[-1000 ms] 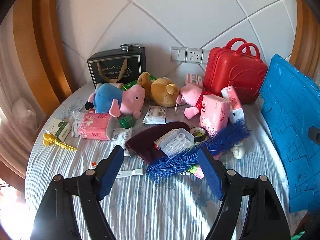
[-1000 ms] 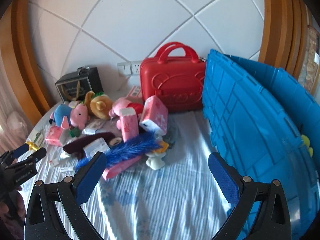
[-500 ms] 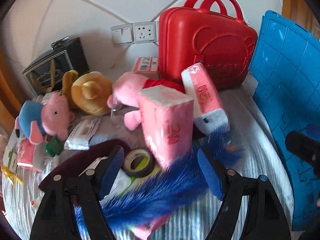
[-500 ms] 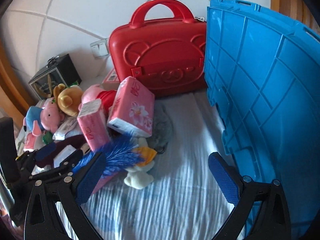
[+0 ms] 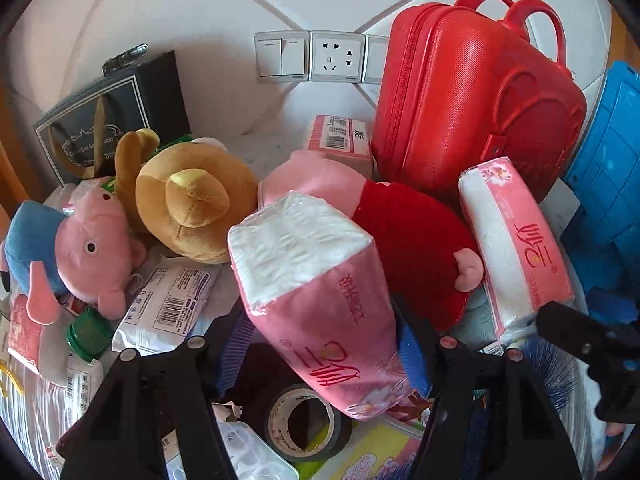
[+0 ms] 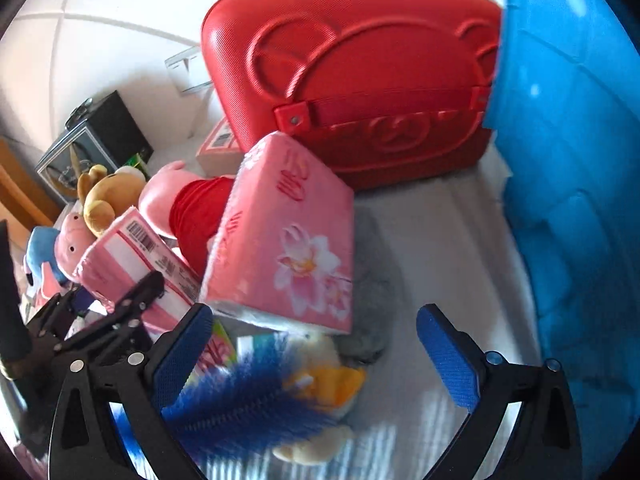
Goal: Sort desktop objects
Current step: 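Grasp the pink tissue pack with the left tool while the right tool grasps another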
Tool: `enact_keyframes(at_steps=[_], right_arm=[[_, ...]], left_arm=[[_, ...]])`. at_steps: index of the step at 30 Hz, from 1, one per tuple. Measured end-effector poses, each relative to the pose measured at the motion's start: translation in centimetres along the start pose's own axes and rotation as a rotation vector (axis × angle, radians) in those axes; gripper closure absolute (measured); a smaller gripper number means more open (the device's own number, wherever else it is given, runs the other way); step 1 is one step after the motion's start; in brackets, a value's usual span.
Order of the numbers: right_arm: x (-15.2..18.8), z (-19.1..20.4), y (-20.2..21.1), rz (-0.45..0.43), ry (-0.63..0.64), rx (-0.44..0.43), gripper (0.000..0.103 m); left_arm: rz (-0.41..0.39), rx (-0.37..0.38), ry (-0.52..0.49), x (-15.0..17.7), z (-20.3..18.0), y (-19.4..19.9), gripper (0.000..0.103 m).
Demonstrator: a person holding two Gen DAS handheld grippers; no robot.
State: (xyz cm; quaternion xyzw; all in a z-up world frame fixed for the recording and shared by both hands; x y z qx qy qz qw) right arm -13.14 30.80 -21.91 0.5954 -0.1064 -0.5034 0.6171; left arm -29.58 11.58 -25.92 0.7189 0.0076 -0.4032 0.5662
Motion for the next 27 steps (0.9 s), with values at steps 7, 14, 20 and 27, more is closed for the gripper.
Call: enact_keyframes(at_steps=[7,14,20,27], right_arm=[[-0.9,0.9,-3.2,0.047,-0.038,-0.054,0.0],[-0.8,0.9,-5.3,0.082,-0.069,-0.102,0.0],[-0.7,1.2,-5.4,0.079,-0.041,-0.089,0.007],[-0.1,0.8,-6.5,0.101,-0.093,-0.15,0.002]], left_arm=[[0.053,0.053,-0.008,0.6,-1.4,-1.5,0.035],[0.039,0.003,-0.04,0.9,-2.2,-1.4,0.044],[0.052,0.001,-0.035,0.9,-1.4,-1.2,0.047],[0.036,-0.036,-0.069,0.3,-2.2,-1.7,0.046]])
Point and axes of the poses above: each gripper's, at about its wrist camera, not at the fingertips, and y roughly against the way its jaws point, z to its left, x to its underside, the point moved 6 cm from there along -y, roughly the way its jaws point, and after that the axes turned 4 degrees about z, right-handed, at the moved point
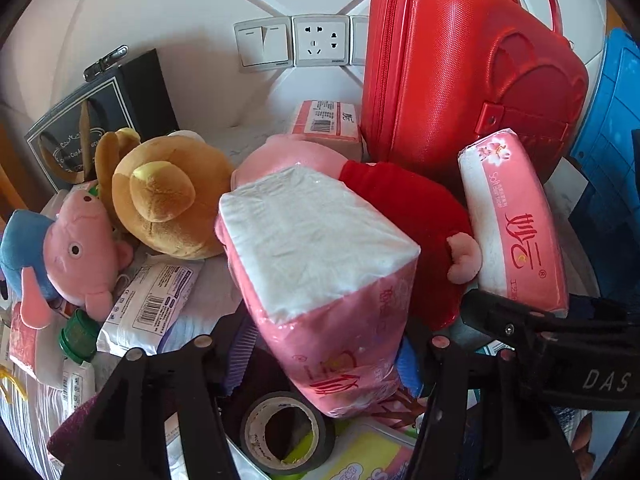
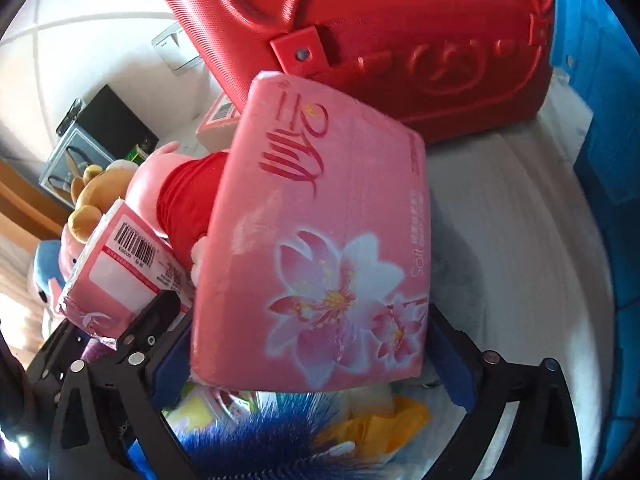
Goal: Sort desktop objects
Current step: 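Grasp the pink tissue pack with the left tool while the right tool grasps another, then lift both pink tissue packs and carry them over the blue crate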
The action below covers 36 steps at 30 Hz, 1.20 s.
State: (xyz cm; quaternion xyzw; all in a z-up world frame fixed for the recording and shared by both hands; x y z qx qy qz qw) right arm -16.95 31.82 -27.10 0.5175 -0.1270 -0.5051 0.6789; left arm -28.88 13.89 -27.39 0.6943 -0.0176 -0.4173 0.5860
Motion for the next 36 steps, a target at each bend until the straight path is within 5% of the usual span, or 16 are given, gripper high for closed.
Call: enact_keyframes(at_steps=[4,10,27,32,36], right_arm=[[0.0,1.0,1.1,-0.028,0.058,0.043,0.011],[1.2,2.1,5.3,-0.078,0.086,0.019,0.012],[9.4,9.2,26.7,-0.429,0.289,0.02,0.012],[13.1,10.2,30.8,-0.456,0.328,0.002,0.011],[15.3,10.2,29.1,-0.387,0.325,0.048,0.011]], left_arm=[[-0.015,0.029,0.001,0.4,0.1,1.4,0.049],[-0.083,0.017,-0.006,0.8,0.5,6.7,0.049],[-0.366,-0.045,0.019,5.5,3.0,29.3,0.049],[-0.374,-0.04,0.014,8.1,3.2,32.4,0.049],[-0.317,-0.045,-0.001,10.7,3.1,31.8,0.049]])
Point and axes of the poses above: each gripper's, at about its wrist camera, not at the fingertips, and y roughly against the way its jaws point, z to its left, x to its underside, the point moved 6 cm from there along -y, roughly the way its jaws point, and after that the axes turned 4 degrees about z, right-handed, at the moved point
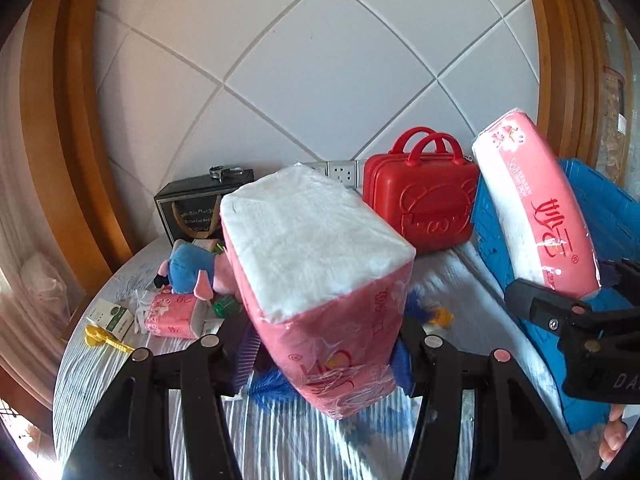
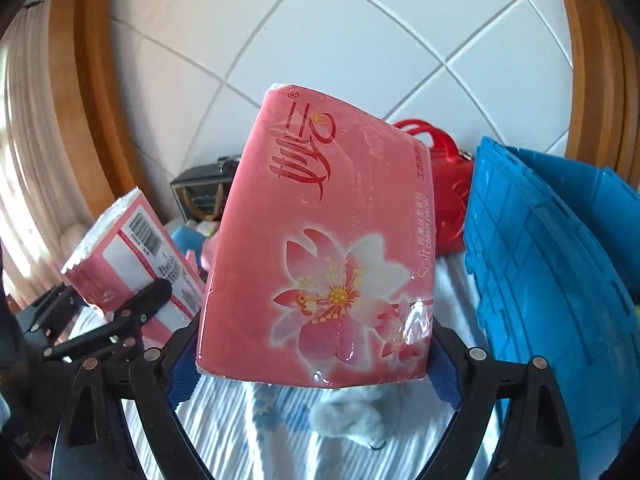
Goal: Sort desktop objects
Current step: 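Lift both pink tissue packs and carry them over the blue crate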
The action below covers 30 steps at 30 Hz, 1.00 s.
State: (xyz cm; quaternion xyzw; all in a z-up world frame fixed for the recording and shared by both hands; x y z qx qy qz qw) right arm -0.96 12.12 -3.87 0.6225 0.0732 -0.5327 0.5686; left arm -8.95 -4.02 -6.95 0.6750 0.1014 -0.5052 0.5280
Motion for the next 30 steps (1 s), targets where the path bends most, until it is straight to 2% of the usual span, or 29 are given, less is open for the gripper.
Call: enact_keyframes(at_steps=[4,8,12,15,20,25,30], right_arm=[[4.5,-1.2,-1.1,0.091,-0.024,0.014,0.011],[6.6,-1.8,-1.0,0.103,-0.02,0.038,0.011],[6.0,-2.4,2.2,0.027,0.01,0.063,0.011],[5.0,-2.1,5.4,-0.04,0.037,0.109,0.011],[3.2,-3.9,10.7,-0.175,0.052,0.201,0.011],[2.0,-7.5,15.5,-0.275,0.033,0.278,0.011],[1.5,-12.9,19.7,-0.328,0.003,0.37,0.011]], left_arm=[[0.077,0.011,-0.017,3.2,-0.5,-1.0,0.049],[0.097,0.031,-0.039,4.6,-2.1,-0.3,0.049],[0.053,0.048,-0.057,3.8,-3.5,1.6,0.049],[-0.007,0.061,-0.069,2.5,-4.7,3.5,0.049],[-0.102,0.095,-0.1,0.1,-7.9,6.5,0.049],[-0.175,0.15,-0.137,-2.0,-13.1,8.8,0.049],[-0.245,0.23,-0.176,-4.0,-20.2,11.5,0.049]])
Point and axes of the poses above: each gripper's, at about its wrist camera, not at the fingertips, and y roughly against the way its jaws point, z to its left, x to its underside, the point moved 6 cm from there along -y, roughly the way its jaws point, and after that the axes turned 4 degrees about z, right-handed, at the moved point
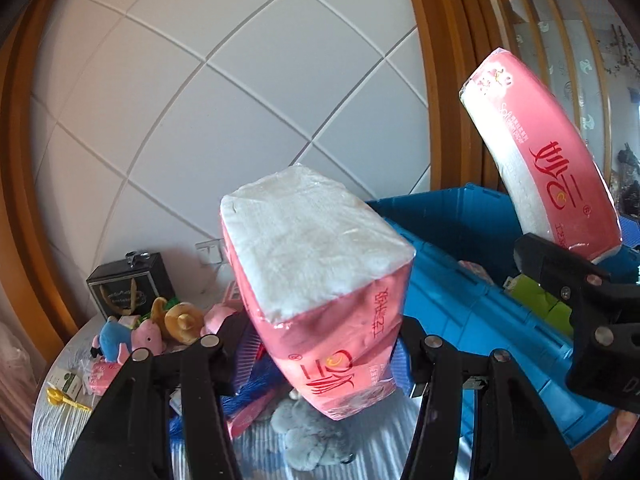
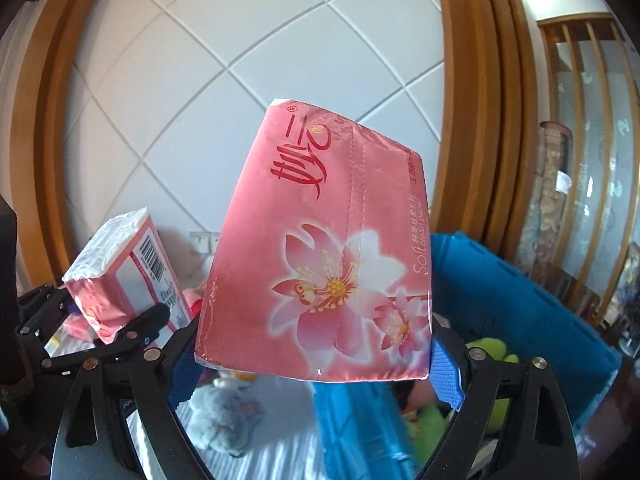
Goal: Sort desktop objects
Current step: 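Lift both pink tissue packs and carry them over the blue crate, then open both tools to drop the tissue packs into the crate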
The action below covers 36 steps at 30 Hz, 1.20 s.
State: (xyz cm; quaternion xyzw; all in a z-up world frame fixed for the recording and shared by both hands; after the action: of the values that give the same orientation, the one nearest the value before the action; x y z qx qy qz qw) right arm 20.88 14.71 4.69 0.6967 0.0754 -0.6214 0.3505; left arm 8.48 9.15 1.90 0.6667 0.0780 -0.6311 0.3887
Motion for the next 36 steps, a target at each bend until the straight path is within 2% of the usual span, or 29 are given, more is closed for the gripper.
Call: enact_keyframes(at_steps=[4,7,11,18,26,29,31,36], right_arm=[[-0.4,-6.1,0.4,-0.004,-0.01,0.087,0.011],[-0.2,-10.3,0.2,0.014,-0.011,0.144,0.011],[0.5,-15.1,-0.9,0.057,-0.001,0.223,0.011],[3.0,-21.1,-3.5,0.142,-0.029,0.28,0.011],[5.4,-23.5,-4.2,0.199,-0.023,0.311,0.008],[5.8,-23.7,-4.4,0.203,-0.021,0.315,0.001],[5.9,-23.9,-4.3,0.201,-0.017,0.333,0.0],[6.0,-23.8,-4.0,0.212,-0.02,0.331,0.0]], left_arm=[[-0.048,0.061,-0.024,-2.6,-5.9,0.2,0.049],[-0.056,0.105,-0.042,-3.8,-9.9,0.0,0.049],[-0.041,0.158,-0.076,-4.4,-14.3,-0.6,0.049],[0.013,0.205,-0.142,-4.2,-19.6,-1.8,0.049],[0.071,0.243,-0.164,-4.0,-21.1,-3.0,0.043],[0.065,0.239,-0.166,-4.1,-21.3,-3.0,0.035],[0.048,0.228,-0.159,-4.3,-21.0,-2.6,0.023],[0.044,0.235,-0.13,-4.6,-20.2,-2.2,0.021]])
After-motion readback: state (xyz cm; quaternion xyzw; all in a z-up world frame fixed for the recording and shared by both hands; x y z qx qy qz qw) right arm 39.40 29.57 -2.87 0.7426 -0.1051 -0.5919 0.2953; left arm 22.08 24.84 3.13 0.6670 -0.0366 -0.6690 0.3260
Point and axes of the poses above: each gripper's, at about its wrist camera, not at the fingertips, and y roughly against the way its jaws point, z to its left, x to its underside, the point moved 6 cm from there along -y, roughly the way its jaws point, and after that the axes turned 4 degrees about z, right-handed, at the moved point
